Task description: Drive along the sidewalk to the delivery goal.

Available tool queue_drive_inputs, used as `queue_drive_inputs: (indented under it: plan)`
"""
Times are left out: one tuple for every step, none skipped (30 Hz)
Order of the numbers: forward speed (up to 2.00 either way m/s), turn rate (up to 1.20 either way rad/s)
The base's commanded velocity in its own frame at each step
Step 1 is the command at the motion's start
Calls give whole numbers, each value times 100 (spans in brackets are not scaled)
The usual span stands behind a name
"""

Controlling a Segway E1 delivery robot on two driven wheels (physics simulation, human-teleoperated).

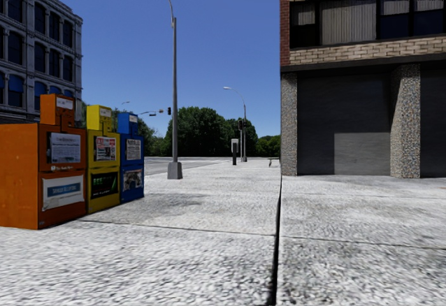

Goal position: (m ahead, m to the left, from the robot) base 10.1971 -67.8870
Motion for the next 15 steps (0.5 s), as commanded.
queue_drive_inputs:
  plan:
    - [200, 0]
    - [200, 0]
    - [200, 0]
    - [200, 0]
    - [200, 0]
    - [200, 0]
    - [200, 0]
    - [200, 0]
    - [200, 0]
    - [200, 0]
    - [200, 0]
    - [200, 0]
    - [200, 0]
    - [200, 0]
    - [200, 0]
